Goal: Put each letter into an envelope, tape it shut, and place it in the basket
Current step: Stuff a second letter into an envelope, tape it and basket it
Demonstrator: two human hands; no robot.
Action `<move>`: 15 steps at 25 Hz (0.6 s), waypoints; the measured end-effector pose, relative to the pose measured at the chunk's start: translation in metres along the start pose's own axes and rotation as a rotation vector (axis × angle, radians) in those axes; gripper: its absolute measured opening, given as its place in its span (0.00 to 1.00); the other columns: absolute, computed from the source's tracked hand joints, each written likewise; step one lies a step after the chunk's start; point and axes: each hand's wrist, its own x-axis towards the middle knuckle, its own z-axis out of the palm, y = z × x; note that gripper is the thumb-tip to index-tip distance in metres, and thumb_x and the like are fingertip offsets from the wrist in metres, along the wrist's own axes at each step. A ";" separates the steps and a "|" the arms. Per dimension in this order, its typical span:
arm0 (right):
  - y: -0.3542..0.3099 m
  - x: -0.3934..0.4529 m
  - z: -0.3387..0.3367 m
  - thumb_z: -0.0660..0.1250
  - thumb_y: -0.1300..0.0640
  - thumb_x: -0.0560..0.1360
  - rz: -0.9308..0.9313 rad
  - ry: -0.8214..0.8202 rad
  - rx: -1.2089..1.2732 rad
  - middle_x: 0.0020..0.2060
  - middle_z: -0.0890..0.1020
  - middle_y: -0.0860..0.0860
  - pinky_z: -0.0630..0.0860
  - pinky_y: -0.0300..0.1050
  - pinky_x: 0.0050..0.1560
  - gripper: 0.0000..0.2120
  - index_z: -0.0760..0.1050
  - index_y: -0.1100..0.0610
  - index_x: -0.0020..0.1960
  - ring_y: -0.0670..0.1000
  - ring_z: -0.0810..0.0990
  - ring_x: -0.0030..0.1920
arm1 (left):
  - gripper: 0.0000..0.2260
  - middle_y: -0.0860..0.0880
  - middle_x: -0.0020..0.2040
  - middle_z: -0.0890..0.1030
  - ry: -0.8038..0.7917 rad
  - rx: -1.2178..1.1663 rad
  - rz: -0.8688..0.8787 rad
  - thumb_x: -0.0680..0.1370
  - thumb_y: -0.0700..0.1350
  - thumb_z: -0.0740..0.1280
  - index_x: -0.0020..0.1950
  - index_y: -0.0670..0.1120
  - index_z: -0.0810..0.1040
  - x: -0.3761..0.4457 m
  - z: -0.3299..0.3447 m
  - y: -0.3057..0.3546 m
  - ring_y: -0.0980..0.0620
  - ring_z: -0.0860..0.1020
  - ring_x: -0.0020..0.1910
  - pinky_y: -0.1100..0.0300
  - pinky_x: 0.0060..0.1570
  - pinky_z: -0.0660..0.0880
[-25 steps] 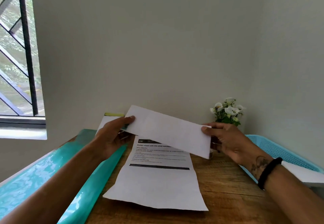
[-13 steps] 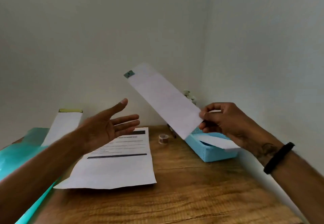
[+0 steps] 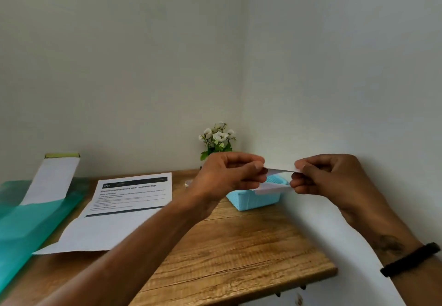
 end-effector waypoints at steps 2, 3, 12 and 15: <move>0.010 0.000 0.002 0.69 0.63 0.81 -0.015 -0.027 -0.065 0.38 0.89 0.59 0.86 0.42 0.38 0.07 0.84 0.63 0.57 0.53 0.89 0.38 | 0.09 0.46 0.50 0.89 0.025 0.088 -0.007 0.79 0.39 0.73 0.58 0.45 0.86 -0.006 -0.002 -0.014 0.49 0.88 0.50 0.59 0.49 0.84; 0.014 0.002 0.004 0.68 0.64 0.82 -0.019 -0.044 -0.098 0.41 0.89 0.58 0.87 0.44 0.42 0.09 0.83 0.63 0.59 0.54 0.89 0.41 | 0.09 0.48 0.50 0.89 0.050 0.152 -0.002 0.79 0.38 0.74 0.58 0.47 0.87 -0.008 -0.004 -0.020 0.50 0.88 0.50 0.59 0.48 0.84; 0.032 0.015 0.013 0.69 0.59 0.81 -0.449 0.024 -0.794 0.59 0.84 0.54 0.78 0.38 0.49 0.13 0.84 0.54 0.64 0.50 0.82 0.52 | 0.16 0.66 0.51 0.79 0.272 0.804 0.443 0.76 0.58 0.75 0.61 0.54 0.85 -0.009 -0.009 -0.037 0.67 0.80 0.48 0.71 0.41 0.79; 0.033 0.021 0.020 0.69 0.60 0.81 -0.468 -0.026 -0.972 0.57 0.82 0.56 0.80 0.48 0.56 0.12 0.85 0.54 0.63 0.55 0.82 0.54 | 0.15 0.62 0.54 0.81 0.268 0.888 0.478 0.78 0.60 0.72 0.60 0.56 0.85 -0.006 -0.016 -0.047 0.62 0.80 0.45 0.71 0.42 0.79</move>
